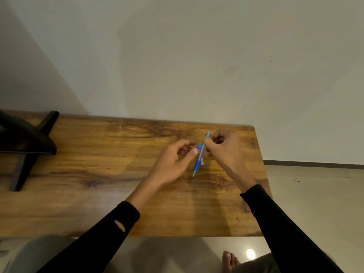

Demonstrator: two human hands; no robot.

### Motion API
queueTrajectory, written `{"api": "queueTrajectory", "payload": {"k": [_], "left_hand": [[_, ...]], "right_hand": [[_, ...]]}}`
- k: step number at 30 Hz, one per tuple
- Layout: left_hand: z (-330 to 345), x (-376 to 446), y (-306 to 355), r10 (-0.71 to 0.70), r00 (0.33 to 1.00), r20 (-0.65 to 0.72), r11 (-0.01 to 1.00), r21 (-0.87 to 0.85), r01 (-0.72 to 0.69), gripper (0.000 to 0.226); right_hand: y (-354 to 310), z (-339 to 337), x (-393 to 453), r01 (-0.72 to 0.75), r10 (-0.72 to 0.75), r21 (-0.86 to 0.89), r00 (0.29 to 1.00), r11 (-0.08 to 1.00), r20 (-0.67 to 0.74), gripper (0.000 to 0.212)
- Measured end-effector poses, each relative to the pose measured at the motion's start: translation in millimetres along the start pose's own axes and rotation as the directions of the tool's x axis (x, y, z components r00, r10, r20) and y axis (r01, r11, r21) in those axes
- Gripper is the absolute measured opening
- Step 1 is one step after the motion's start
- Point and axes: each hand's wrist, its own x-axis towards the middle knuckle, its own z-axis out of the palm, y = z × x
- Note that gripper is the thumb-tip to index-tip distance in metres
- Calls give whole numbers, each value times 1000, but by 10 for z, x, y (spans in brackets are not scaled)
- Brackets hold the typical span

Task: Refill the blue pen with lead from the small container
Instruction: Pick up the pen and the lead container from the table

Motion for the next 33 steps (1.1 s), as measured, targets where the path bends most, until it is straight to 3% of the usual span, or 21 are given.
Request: {"api": "queueTrajectory", "payload": {"k": [9,13,16,22,30,33], "left_hand": [[61,-4,-20,0,990,-142,1000,13,1,16],[62,-6,7,-55,996,-63,981,-192,42,18],[71,2,15,-52,997,-61,971,-235,37,15],[-6,53,-21,-1,997,-79,986,-164,-12,11],[-2,44,-11,14,999,-42,998,-62,-17,19],[-16,44,-31,-4,998,-61,1000,18,5,13]], "right_hand": [[-8,140,-72,0,-10,175,999,985,52,15],[19,126,-17,12,-30,231,997,973,73,13],[30,155,-20,28,-50,262,995,965,81,13],[27,50,59,2,-52,428,993,904,104,14],[99,-50,133,18,-78,368,986,930,147,6],[136,-103,168,62,-95,361,993,930,74,6]]}}
